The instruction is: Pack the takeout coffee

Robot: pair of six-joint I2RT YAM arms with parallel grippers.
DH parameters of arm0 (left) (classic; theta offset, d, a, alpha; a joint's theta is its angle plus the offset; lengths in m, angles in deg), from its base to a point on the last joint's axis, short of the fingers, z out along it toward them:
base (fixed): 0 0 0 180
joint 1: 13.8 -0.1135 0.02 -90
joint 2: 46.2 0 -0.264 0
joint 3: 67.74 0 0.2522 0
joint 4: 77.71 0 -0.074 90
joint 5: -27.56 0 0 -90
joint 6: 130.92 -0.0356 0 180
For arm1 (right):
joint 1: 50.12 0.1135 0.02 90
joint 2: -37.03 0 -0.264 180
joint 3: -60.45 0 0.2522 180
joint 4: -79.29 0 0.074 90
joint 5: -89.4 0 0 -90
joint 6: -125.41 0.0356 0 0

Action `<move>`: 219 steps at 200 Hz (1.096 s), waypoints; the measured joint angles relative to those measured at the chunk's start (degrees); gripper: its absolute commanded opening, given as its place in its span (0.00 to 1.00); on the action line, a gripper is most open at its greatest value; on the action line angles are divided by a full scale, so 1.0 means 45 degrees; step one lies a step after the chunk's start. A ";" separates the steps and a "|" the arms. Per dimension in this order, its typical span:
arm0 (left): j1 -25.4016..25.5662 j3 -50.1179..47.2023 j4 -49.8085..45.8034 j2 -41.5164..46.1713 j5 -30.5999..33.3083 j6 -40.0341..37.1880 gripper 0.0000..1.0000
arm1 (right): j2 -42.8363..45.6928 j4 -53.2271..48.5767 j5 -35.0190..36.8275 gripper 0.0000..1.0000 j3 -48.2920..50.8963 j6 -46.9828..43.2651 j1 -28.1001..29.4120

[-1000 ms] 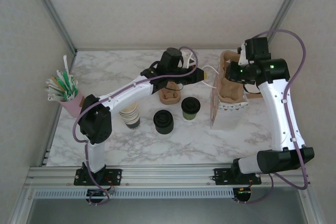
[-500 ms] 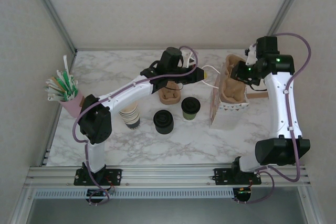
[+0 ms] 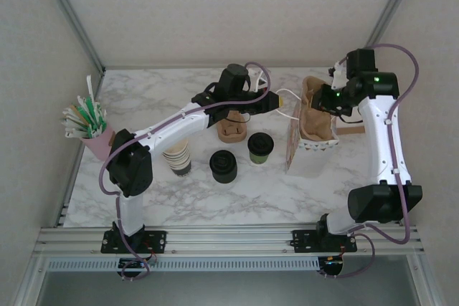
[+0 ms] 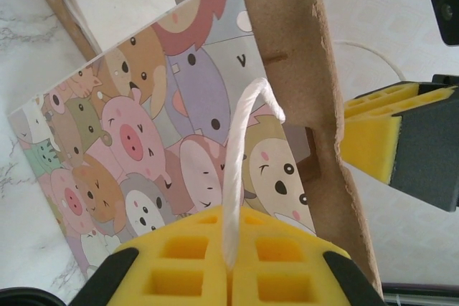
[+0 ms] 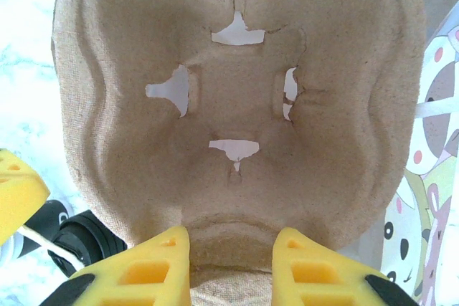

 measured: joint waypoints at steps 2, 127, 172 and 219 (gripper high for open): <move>0.0000 0.0000 0.0005 0.0000 0.0000 0.0005 0.03 | 0.0000 0.0000 0.0000 0.19 -0.0005 -0.0005 0.0015; -0.0044 0.0000 0.0005 0.0000 0.0000 0.0005 0.02 | 0.0189 -0.0073 0.0476 0.19 -0.0389 -0.0005 0.0330; -0.0044 0.0000 0.0000 0.0000 0.0000 0.0005 0.03 | 0.0160 -0.0345 0.1855 0.19 -0.0291 -0.0005 0.0330; -0.0044 0.0000 0.0005 0.0000 0.0000 0.0010 0.03 | 0.0155 -0.0325 0.2220 0.18 -0.0131 -0.0005 0.0393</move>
